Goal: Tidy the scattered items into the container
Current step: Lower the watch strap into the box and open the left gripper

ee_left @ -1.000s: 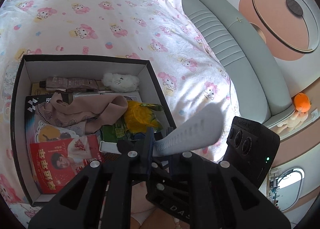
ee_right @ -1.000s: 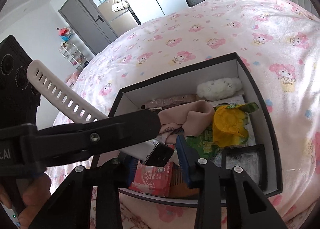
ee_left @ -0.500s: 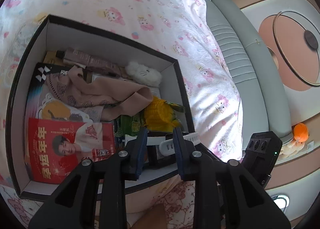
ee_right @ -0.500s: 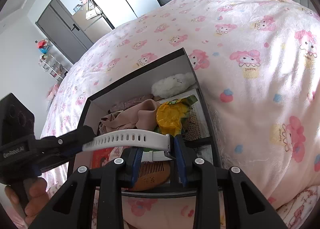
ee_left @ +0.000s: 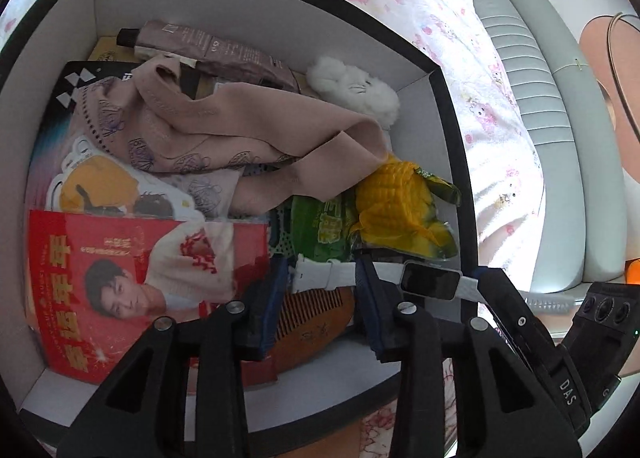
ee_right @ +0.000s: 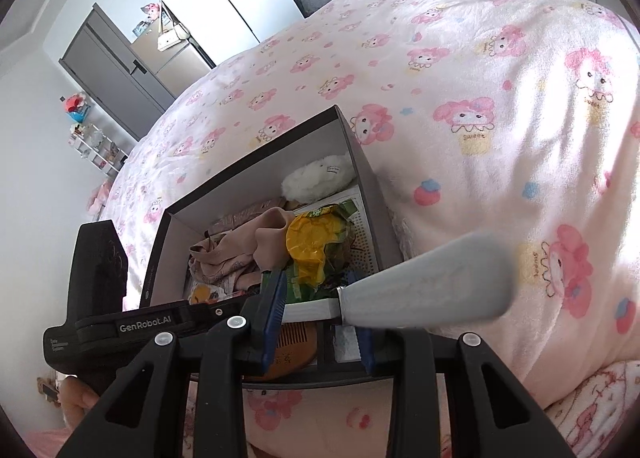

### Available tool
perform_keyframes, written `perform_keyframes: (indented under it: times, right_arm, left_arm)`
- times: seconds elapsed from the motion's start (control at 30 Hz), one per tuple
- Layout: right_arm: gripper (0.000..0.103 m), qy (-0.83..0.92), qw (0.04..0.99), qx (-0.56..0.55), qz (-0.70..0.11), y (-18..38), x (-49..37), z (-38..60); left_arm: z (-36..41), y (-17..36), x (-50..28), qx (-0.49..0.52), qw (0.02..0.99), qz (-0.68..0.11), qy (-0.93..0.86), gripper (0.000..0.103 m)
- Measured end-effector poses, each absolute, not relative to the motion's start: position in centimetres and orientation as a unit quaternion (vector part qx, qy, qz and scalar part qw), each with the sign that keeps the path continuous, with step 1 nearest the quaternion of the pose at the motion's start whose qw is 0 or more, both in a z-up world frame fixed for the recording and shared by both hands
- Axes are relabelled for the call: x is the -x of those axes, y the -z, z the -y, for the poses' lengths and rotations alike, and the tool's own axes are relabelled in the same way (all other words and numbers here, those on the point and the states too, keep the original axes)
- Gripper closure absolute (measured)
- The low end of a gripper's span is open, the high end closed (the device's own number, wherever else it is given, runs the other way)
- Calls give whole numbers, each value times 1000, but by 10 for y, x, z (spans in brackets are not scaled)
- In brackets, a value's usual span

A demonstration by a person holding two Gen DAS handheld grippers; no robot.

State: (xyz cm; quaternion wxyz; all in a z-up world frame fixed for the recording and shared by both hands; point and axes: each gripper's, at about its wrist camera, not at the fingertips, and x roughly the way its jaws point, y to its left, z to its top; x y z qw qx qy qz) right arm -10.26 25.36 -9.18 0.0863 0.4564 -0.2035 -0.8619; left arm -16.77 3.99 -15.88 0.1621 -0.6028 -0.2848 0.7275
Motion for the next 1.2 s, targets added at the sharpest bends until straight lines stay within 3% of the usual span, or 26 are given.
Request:
perform_keyframes:
  times: [0.3, 0.47, 0.83, 1.2]
  right_arm:
    - [75, 851, 92, -467, 220, 94, 102, -269]
    - [75, 854, 95, -462, 219, 90, 96, -271]
    - [75, 867, 98, -451, 191, 77, 94, -260]
    - [74, 867, 84, -470, 145, 73, 92, -253]
  left_arm:
    - [-59, 168, 173, 619, 145, 249, -730, 52]
    - [-64, 162, 167, 617, 150, 230, -738, 79]
    - [-30, 96, 124, 545, 163, 217, -793, 81]
    - [34, 103, 124, 574, 119, 212, -782, 80]
